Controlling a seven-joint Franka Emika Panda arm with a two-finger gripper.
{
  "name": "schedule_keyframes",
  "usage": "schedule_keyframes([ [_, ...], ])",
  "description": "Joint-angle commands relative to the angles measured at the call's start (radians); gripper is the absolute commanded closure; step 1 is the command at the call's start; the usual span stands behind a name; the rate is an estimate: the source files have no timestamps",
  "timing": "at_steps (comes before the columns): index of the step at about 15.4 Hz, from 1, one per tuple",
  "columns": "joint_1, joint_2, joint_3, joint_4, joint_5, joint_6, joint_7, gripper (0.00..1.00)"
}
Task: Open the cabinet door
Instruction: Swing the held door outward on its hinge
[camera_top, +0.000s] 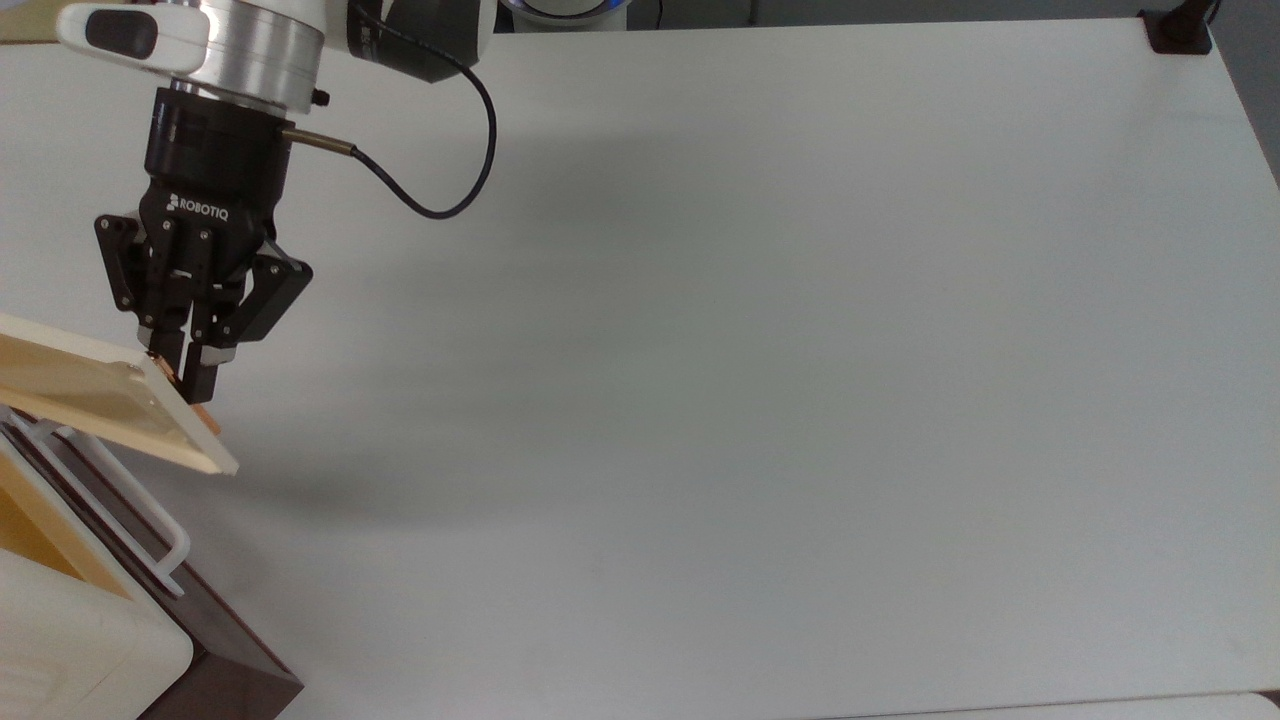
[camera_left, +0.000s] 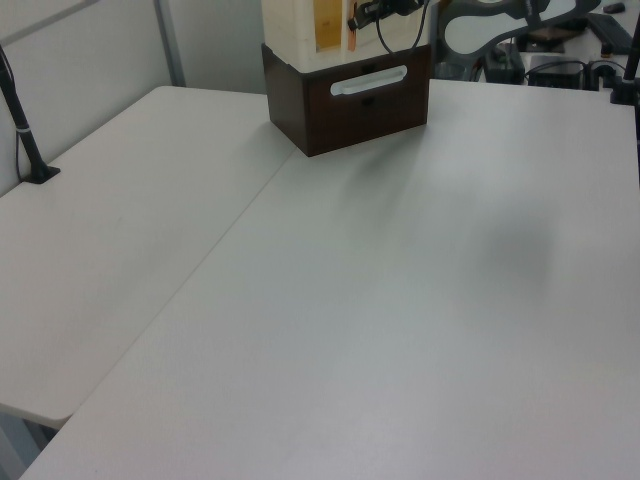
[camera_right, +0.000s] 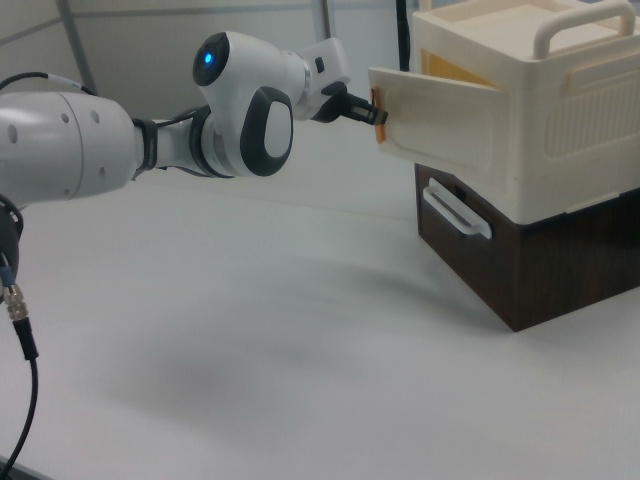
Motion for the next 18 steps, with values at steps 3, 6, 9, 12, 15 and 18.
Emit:
schedule_keyframes([
  [3,-0.089,-0.091,0.046,-0.149,0.001,-0.004,0.01,0.45],
  [6,-0.153,-0.152,0.114,-0.24,0.001,-0.01,-0.002,0.42],
  [9,-0.17,-0.207,0.131,-0.317,0.002,-0.088,-0.051,0.42],
  [12,-0.182,-0.222,0.149,-0.303,0.089,-0.305,-0.15,0.42],
  [15,-0.217,-0.302,0.157,-0.234,0.384,-0.734,-0.48,0.42],
  [18,-0.237,-0.354,0.151,-0.176,0.42,-1.032,-0.521,0.38],
])
